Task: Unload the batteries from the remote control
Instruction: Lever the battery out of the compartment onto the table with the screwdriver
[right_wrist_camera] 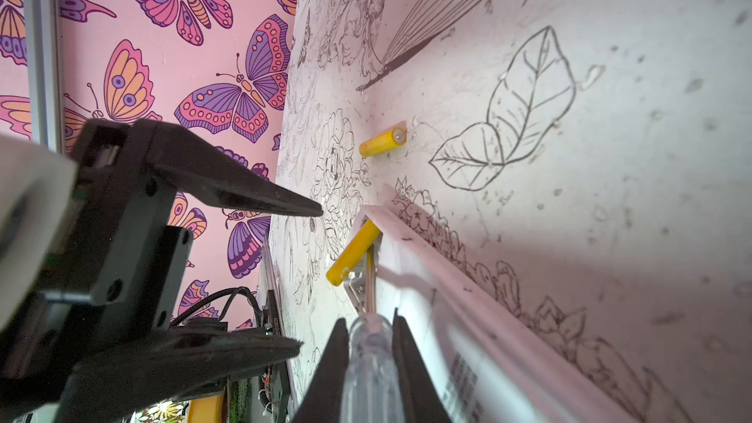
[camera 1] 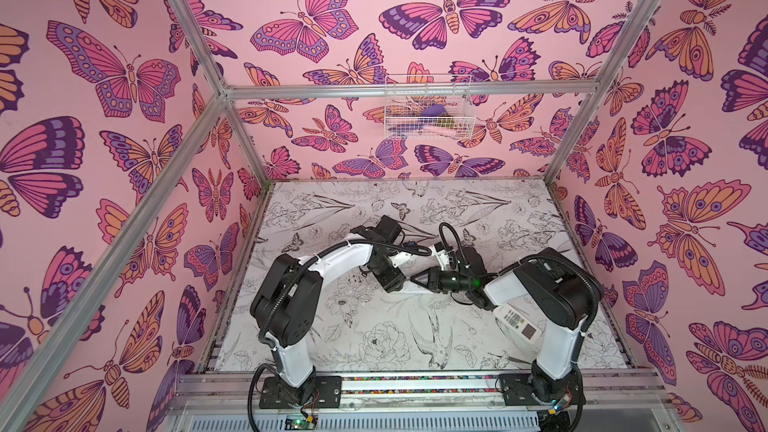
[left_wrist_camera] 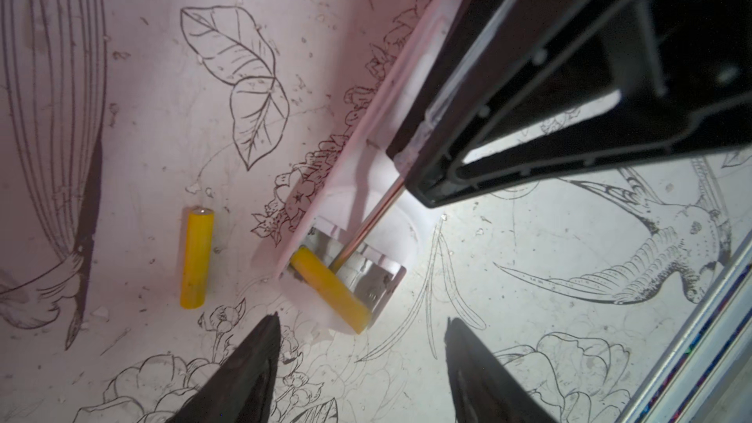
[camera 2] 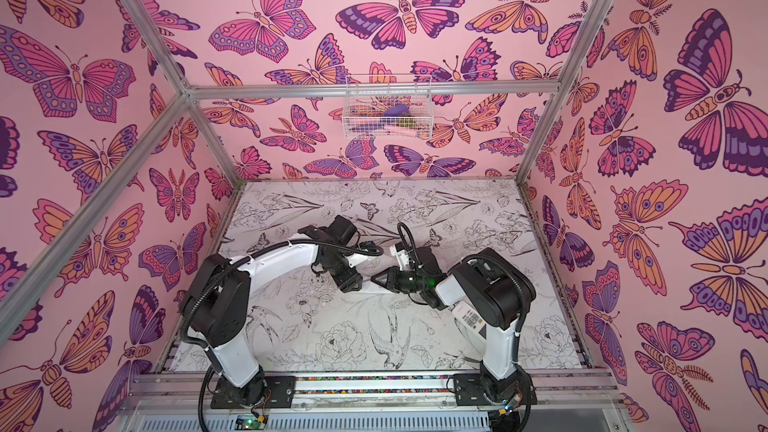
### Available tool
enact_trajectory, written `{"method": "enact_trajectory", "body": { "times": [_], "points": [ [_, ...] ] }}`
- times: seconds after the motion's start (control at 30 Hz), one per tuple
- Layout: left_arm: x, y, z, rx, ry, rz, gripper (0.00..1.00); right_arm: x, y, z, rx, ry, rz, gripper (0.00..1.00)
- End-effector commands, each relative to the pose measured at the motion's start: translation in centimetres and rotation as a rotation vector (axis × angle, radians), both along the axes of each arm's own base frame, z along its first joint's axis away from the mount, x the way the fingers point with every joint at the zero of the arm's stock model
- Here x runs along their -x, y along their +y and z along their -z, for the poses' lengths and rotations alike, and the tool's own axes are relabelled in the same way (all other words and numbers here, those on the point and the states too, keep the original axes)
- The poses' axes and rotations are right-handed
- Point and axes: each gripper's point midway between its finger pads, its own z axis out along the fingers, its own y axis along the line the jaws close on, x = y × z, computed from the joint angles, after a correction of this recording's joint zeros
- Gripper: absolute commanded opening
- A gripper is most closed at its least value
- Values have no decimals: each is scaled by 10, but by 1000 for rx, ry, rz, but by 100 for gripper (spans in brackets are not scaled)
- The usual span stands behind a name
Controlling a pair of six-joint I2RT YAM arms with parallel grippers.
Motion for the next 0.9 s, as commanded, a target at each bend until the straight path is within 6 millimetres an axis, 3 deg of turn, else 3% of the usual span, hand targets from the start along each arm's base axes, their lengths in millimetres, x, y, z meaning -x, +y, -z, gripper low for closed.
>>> {"method": "enact_trajectory", "body": {
  "times": [0.0, 0.27, 0.5, 0.63, 0.87],
  "points": [
    [9, 9, 15, -60, 41, -38, 62, 8, -6, 26, 87, 75, 20, 0],
    [8, 9, 33, -111, 53, -60, 56, 9, -7, 24, 84, 72, 24, 0],
    [7, 8, 36, -131, 39, -37, 47, 13, -10, 21, 98, 61, 13, 0],
    [5, 8, 29, -123, 10, -33, 33, 13, -10, 20, 94, 56, 12, 0],
    [7, 8, 22, -112, -9, -14, 17, 13, -10, 21, 91, 57, 15, 0]
  ]
}}
